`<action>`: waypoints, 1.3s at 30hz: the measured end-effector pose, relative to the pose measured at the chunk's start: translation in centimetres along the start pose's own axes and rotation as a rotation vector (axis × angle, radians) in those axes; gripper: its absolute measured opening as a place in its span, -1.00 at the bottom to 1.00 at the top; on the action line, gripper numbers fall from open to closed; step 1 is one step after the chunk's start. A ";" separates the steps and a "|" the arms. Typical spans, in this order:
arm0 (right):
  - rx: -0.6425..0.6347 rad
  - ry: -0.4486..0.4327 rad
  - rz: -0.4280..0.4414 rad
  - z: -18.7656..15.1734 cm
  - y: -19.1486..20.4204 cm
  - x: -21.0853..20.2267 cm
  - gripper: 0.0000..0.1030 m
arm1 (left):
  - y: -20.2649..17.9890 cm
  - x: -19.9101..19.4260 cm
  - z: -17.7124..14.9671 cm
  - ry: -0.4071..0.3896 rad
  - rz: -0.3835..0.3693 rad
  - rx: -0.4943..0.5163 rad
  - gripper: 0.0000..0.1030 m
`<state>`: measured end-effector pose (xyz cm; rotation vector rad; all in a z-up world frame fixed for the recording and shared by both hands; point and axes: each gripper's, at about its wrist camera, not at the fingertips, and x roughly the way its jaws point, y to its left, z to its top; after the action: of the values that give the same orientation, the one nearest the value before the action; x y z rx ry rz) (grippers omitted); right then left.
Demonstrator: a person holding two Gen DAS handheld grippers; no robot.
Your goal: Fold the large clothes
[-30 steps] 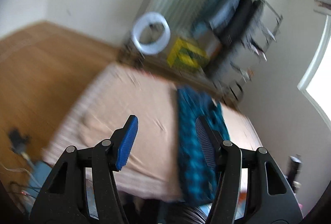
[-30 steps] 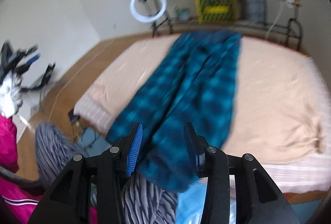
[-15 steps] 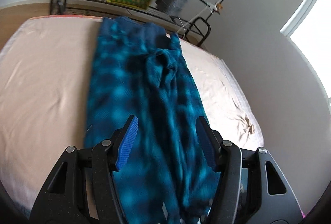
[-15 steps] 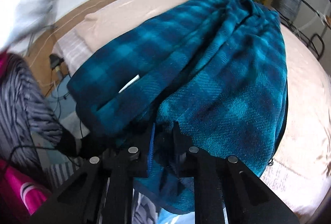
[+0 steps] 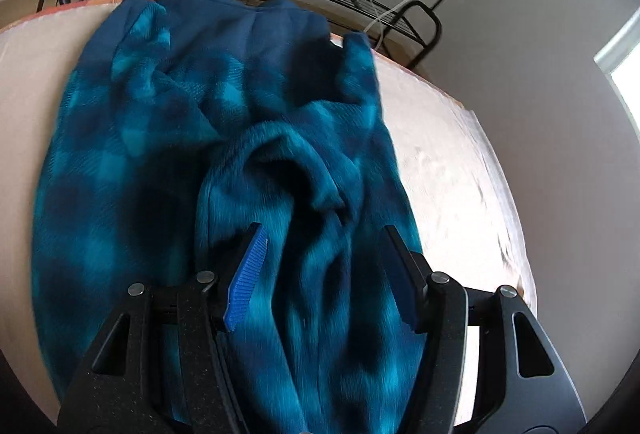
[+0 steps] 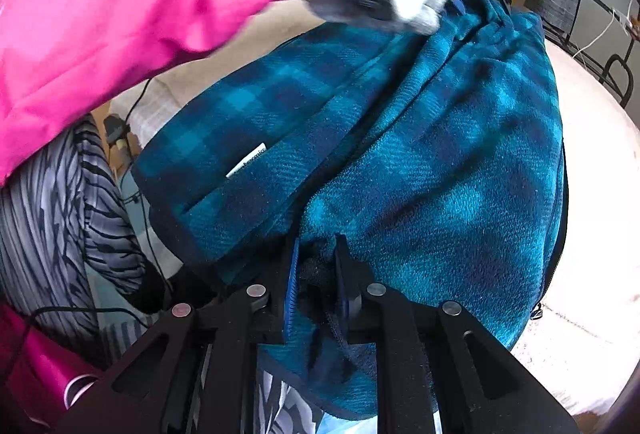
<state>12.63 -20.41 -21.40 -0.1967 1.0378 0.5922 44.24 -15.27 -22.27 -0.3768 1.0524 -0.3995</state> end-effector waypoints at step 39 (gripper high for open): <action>0.128 -0.109 0.026 -2.8 -3.6 -4.5 -0.60 | 6.1 -20.4 -14.5 -0.078 0.090 0.096 -0.14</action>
<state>10.88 -26.27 -19.37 -0.0376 0.9699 0.5521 23.23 -1.62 -16.28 -0.2563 0.9667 -0.3507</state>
